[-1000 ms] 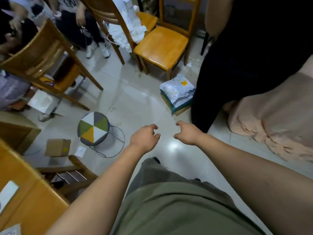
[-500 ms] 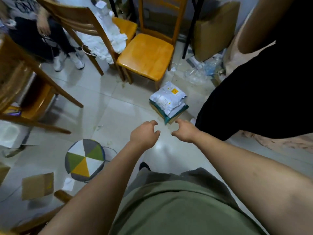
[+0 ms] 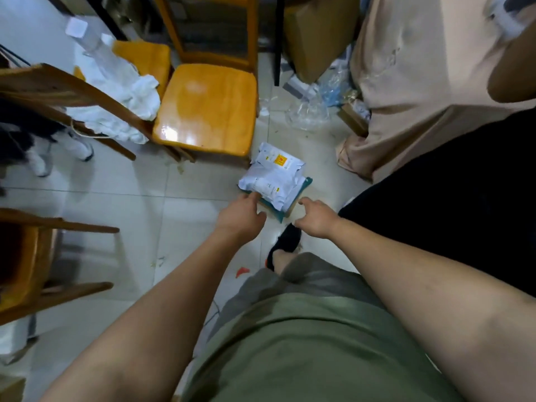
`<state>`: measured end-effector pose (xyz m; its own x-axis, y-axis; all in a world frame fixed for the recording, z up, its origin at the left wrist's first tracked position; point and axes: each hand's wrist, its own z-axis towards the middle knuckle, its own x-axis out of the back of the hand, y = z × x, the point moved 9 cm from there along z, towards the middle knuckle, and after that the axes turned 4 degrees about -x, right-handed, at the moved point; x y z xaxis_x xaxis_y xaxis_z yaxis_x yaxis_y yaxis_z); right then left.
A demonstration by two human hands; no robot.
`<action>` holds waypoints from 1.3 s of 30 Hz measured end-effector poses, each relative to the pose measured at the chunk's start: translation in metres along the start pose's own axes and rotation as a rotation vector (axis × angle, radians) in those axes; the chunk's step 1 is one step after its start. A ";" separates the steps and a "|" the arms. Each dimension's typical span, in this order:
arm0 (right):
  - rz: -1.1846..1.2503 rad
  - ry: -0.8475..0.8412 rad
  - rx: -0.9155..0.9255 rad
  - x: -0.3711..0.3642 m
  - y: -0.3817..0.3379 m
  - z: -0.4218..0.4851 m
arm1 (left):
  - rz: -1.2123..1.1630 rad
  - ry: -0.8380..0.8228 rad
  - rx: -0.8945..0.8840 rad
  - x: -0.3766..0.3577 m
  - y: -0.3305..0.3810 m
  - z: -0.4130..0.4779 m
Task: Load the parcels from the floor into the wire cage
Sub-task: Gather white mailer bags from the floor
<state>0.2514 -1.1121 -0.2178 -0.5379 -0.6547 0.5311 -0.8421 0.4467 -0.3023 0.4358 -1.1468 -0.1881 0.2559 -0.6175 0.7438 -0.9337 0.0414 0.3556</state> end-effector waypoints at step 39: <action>0.699 0.007 -0.205 -0.138 0.094 0.474 | -0.565 -0.237 0.119 -0.221 -0.167 0.465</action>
<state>0.2281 -1.2691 -0.6947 -0.9467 -0.1703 0.2735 -0.2767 0.8648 -0.4190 0.4189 -1.3829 -0.6750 0.6689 -0.6763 0.3085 -0.6952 -0.4223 0.5816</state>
